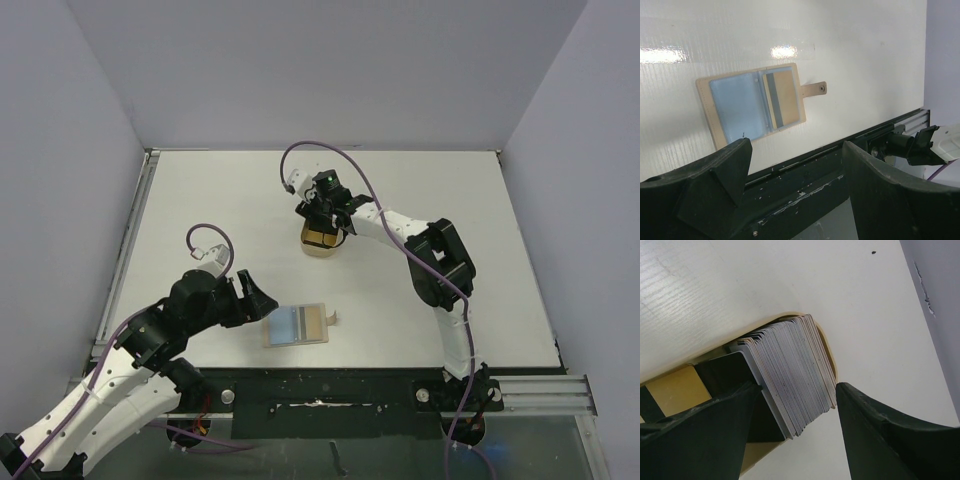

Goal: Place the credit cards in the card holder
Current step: Pick up the credit card from the storage box.

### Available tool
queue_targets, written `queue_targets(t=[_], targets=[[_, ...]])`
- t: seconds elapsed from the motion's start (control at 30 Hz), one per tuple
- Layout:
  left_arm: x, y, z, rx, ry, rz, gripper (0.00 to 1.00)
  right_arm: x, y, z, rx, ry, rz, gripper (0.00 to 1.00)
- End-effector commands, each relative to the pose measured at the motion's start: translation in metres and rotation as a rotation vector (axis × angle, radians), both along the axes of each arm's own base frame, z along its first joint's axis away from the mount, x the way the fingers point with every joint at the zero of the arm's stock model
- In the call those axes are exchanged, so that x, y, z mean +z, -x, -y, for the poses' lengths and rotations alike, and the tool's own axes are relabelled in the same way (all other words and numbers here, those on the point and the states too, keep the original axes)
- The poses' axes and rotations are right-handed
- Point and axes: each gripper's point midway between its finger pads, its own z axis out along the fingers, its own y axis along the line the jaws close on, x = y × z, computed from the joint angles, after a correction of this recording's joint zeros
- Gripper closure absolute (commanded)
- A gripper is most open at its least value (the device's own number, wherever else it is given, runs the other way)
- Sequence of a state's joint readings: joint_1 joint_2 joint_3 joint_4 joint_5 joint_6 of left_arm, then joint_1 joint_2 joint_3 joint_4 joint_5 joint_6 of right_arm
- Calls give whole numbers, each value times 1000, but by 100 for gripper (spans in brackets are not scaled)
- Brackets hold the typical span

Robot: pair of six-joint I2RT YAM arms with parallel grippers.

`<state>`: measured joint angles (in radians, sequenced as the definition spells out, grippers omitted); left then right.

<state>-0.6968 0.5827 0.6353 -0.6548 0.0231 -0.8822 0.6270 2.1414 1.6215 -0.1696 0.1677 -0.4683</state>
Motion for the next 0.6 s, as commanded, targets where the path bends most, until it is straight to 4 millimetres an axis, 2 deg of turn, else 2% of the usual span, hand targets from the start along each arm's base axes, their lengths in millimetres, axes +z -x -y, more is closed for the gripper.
queue_targets(t=[0.0, 0.3, 0.57], targets=[[23, -6, 3, 7, 42, 56, 28, -2, -10, 10, -16, 33, 27, 35], [22, -6, 2, 11, 40, 55, 28, 10, -22, 17, -54, 50, 94, 51], [24, -6, 2, 15, 40, 58, 28, 35, -27, 17, -79, 14, 151, 59]])
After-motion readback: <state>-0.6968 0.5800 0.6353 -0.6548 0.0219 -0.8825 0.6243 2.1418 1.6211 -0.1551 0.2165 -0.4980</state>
